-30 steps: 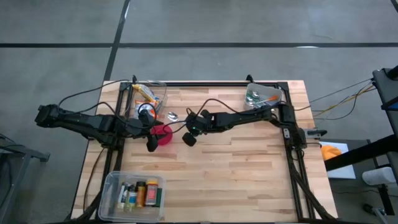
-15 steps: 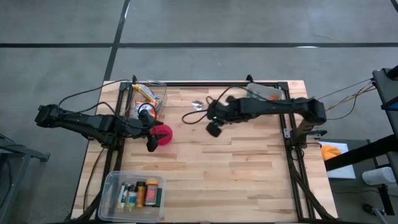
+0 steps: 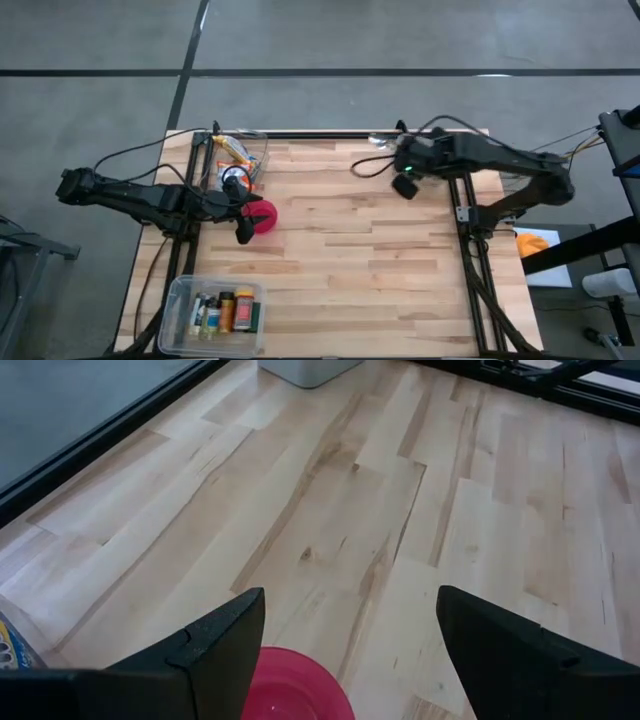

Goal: Pick & Place Food Item
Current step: Put the blue patterned spoon into the gray bin

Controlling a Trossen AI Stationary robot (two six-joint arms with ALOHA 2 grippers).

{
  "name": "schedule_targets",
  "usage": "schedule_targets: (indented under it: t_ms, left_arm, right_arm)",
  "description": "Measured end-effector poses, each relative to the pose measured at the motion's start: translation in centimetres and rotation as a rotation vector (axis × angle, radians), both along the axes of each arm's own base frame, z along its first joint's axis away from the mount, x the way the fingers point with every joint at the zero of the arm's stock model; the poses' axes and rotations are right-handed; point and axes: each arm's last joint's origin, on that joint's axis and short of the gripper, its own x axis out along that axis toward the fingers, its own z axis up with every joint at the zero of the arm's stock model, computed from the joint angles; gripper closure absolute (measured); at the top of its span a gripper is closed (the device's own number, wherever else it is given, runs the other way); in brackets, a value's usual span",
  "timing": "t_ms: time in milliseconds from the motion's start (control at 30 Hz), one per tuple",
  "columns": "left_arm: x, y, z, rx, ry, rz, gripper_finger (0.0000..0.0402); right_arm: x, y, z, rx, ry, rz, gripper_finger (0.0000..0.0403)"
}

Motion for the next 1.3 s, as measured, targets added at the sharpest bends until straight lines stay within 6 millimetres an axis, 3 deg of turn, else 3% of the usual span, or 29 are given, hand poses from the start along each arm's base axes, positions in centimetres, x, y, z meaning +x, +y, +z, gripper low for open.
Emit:
schedule_targets:
  t_ms: [267,467,1033,1300]
  left_arm:
    - [0.0,0.0,0.0,0.0,0.0,0.0,0.0104]
    - [0.0,0.0,0.0,0.0,0.0,0.0,0.0104]
    - [0.0,0.0,0.0,0.0,-0.001,0.0,0.0104]
    - [0.0,0.0,0.0,0.0,-0.001,0.0,0.0104]
  right_arm:
    - [-6.5,-0.8,-0.3,-0.021,-0.051,-0.095,0.0365]
    - [-8.8,-1.6,-2.4,-0.016,-0.021,-0.183,0.0365]
    - [-7.7,-6.7,-9.3,0.03,0.138,-0.21,0.0365]
    - [-7.0,-8.7,-12.4,0.104,0.269,-0.128,0.0365]
